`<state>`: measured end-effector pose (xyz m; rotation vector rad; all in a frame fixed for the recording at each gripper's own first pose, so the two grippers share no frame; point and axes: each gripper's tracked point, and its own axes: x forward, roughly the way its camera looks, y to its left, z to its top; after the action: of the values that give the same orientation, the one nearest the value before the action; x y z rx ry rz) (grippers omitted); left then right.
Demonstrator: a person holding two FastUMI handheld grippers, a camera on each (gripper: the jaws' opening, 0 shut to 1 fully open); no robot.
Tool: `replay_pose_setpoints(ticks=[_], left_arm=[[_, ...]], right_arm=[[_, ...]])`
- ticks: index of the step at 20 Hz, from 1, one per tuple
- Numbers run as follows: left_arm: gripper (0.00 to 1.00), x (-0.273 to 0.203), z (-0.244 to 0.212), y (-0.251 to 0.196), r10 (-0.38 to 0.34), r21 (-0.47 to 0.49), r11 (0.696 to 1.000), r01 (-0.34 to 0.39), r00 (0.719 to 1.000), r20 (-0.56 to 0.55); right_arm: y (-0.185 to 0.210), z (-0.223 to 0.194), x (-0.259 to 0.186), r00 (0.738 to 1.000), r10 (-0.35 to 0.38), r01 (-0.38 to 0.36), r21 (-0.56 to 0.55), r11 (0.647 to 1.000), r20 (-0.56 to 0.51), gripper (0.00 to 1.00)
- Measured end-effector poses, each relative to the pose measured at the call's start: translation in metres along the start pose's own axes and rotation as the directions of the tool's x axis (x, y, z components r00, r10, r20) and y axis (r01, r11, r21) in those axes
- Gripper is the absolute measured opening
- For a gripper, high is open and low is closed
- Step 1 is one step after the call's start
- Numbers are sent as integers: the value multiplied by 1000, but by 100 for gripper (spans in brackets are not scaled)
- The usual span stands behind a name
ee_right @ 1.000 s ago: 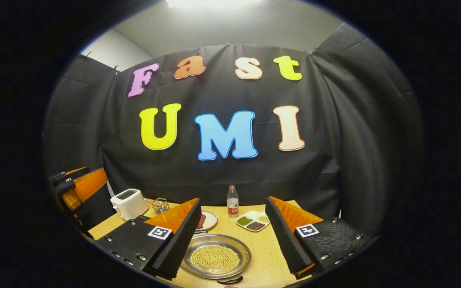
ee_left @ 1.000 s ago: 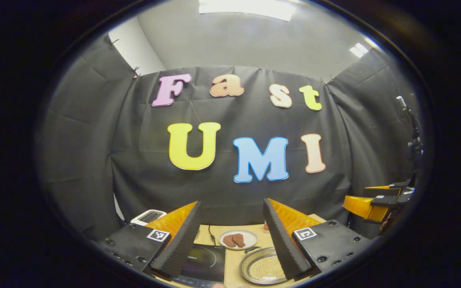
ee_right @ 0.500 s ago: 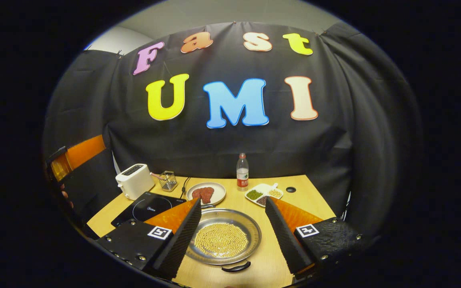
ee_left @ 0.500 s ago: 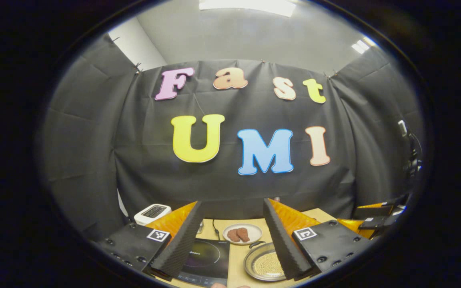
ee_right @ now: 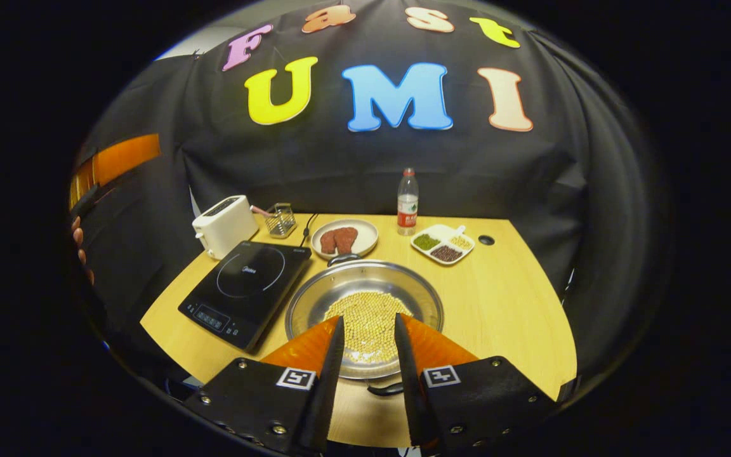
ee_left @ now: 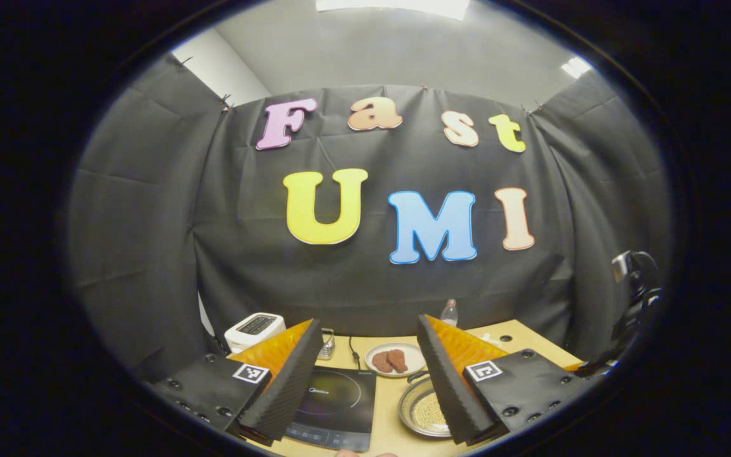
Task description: First push the handle of the pot to place it horizontally, then grasp the pot with both hands and set it on the induction cooktop.
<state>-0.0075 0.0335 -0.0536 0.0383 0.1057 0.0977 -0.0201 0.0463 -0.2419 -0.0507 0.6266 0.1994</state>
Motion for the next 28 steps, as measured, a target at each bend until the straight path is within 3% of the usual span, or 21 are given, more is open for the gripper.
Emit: replay_pose_setpoints(ticks=[1, 2, 3, 5, 8, 19, 28], left_arm=[[95, 0, -2, 3, 8, 2, 1000, -8, 1000, -4], [95, 0, -3, 5, 14, 3, 1000, -14, 1000, -9], [95, 0, -6, 6, 20, 4, 1000, -20, 1000, -14], [95, -4, -8, 11, 34, 8, 999, -34, 999, -21], [95, -8, -11, 16, 56, 24, 998, -56, 998, -28], [95, -21, -8, 25, 126, 43, 991, -125, 991, -35], [97, -17, -4, 13, 126, 51, 991, -125, 992, -26]], right_arm=[[-1, -10, 3, 999, -13, 13, -8, 1000, -30, 47], [-3, -18, 5, 998, -8, 8, -9, 1000, -58, 18], [4, -25, 2, 996, 22, -23, -2, 1000, -86, 11], [5, -47, 11, 989, 39, -40, -6, 999, -143, 18], [5, -79, 21, 966, 62, -65, -3, 998, -250, 4], [13, -136, 40, 890, 137, -119, 70, 990, -435, 5], [-4, -140, 49, 889, 117, -96, 70, 993, -443, 3]])
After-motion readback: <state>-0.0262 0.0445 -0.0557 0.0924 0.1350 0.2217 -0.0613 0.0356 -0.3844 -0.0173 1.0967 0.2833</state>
